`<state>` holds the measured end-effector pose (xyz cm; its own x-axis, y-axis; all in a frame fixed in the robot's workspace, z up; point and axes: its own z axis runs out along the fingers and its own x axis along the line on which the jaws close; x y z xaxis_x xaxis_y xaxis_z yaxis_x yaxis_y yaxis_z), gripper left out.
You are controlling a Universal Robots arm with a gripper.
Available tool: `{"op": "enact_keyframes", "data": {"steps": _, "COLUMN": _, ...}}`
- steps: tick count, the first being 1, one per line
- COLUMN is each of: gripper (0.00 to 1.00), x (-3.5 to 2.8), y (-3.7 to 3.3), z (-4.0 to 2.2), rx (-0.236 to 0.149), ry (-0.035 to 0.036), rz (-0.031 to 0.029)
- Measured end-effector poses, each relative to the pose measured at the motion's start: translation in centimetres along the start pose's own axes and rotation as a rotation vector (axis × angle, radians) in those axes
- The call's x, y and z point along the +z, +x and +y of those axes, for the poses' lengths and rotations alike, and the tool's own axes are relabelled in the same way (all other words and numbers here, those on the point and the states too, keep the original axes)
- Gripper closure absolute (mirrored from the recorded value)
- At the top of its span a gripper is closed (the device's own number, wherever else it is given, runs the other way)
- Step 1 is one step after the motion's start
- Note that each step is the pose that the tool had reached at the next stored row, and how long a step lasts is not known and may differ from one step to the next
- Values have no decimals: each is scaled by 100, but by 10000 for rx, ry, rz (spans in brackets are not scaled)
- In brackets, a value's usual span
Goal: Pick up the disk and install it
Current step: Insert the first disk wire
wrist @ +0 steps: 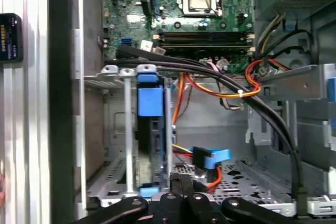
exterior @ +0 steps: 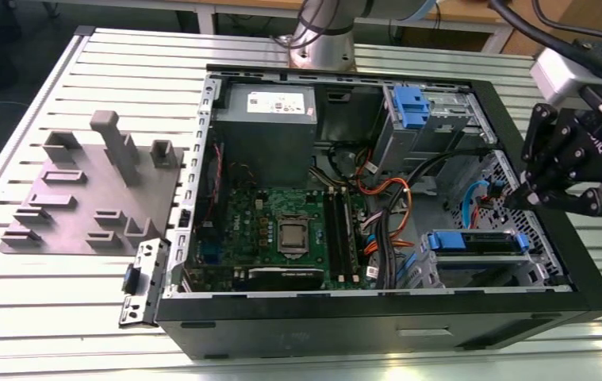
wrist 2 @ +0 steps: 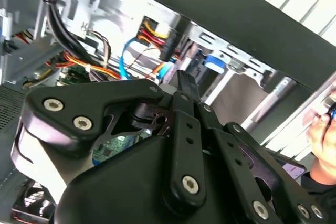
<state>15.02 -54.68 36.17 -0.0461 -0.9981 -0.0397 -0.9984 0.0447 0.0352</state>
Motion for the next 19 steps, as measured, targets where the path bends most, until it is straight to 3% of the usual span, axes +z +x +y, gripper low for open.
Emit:
{"op": "enact_keyframes", "data": {"steps": 7, "gripper": 89, "x": 17, "y": -79, "z": -28, "rx": 5, "ry": -100, "rz": 3}}
{"op": "enact_keyframes", "data": {"steps": 17, "gripper": 89, "x": 18, "y": -91, "z": -29, "rx": 5, "ry": -105, "rz": 4}}
{"op": "enact_keyframes", "data": {"steps": 19, "gripper": 89, "x": 18, "y": -95, "z": -51, "rx": 9, "ry": -202, "rz": 9}}
